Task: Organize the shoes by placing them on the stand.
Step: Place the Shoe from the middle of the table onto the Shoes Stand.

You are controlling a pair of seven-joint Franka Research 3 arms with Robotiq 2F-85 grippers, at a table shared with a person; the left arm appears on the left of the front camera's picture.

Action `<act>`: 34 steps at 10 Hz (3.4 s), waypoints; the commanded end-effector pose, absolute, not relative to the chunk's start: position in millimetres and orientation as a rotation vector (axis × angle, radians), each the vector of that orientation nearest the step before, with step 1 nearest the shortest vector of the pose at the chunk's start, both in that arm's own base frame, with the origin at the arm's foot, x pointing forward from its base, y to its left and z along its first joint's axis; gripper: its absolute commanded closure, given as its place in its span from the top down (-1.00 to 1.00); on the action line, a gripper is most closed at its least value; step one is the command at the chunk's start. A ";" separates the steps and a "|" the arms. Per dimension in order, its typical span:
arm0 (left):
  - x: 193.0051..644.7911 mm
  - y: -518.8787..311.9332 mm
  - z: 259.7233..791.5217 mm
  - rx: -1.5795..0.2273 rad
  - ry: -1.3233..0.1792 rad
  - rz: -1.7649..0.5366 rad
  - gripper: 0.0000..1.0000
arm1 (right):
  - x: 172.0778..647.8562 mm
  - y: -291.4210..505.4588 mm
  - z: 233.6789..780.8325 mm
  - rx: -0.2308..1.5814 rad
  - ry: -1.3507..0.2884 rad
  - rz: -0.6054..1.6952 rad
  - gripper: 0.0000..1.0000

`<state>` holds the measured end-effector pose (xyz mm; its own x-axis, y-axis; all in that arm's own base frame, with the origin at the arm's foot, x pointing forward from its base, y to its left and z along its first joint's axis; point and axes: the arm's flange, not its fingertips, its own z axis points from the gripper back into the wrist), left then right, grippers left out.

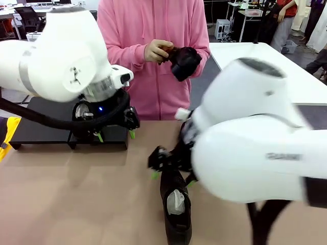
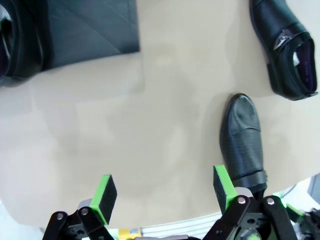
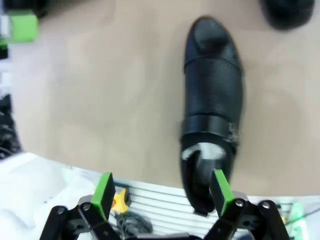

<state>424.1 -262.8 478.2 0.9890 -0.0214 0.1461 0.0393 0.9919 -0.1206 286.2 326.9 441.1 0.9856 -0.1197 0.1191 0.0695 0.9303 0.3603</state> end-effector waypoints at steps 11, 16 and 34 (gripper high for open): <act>292.0 -358.0 423.4 -0.138 0.074 0.003 1.00 | 315.7 185.2 468.3 0.247 -0.162 -0.489 1.00; 281.0 -372.7 363.5 -0.179 -0.003 0.024 1.00 | 315.7 185.2 468.3 0.247 -0.162 -0.489 1.00; 335.6 -350.8 434.6 -0.180 -0.183 -0.121 -1.00 | 315.7 185.2 468.3 0.247 -0.162 -0.489 1.00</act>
